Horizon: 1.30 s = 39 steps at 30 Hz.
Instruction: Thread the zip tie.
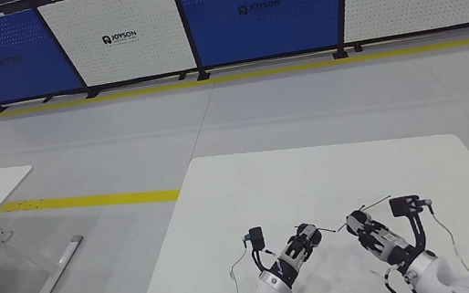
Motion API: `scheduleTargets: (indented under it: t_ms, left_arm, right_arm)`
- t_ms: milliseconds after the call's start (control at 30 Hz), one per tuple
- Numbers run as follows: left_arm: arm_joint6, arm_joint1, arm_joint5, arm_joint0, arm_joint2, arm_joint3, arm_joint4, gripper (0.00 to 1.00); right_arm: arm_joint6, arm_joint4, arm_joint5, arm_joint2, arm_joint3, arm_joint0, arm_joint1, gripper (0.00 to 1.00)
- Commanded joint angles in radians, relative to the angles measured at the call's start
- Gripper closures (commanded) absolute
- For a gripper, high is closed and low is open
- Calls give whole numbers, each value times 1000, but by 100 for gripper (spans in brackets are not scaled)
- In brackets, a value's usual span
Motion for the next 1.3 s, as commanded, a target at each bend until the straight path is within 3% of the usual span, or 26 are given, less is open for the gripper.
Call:
scheduleTargets:
  t_ms: [0, 1267]
  left_arm:
    - [0, 0, 0, 0, 0, 0, 0, 100]
    - [0, 0, 0, 0, 0, 0, 0, 100]
  right_arm:
    - [3, -2, 2, -2, 1, 1, 0, 100]
    - [10, -1, 19, -16, 10, 19, 0, 100]
